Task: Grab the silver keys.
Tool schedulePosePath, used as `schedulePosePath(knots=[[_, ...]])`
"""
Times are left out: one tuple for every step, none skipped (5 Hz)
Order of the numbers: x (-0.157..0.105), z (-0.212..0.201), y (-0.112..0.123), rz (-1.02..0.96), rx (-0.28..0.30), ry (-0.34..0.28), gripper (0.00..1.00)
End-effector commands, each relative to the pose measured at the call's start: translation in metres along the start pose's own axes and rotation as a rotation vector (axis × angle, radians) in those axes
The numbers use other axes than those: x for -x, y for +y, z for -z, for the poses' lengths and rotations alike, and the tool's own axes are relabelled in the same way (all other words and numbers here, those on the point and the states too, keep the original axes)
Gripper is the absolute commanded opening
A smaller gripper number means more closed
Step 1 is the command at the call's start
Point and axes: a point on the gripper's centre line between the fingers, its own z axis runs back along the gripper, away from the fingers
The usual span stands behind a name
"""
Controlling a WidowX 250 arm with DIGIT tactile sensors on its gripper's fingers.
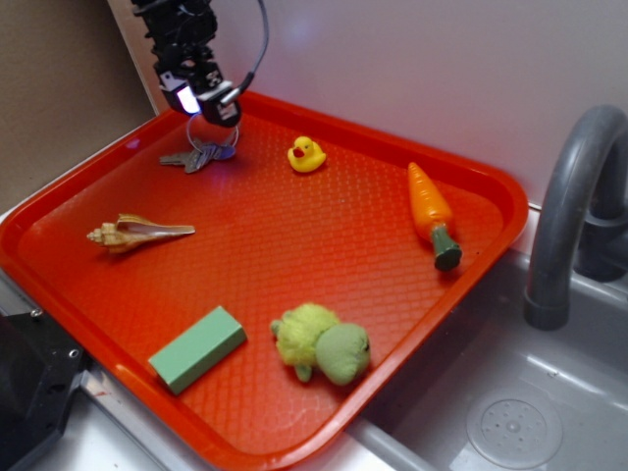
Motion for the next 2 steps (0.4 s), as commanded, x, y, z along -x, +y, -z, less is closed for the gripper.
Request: schedulePosePath(knots=[[-0.009,-0.019,0.028,0.049,-0.069,-0.049,1.0],[-0.018,0.003,0.019,0.002,0.038,-0.06,1.0]])
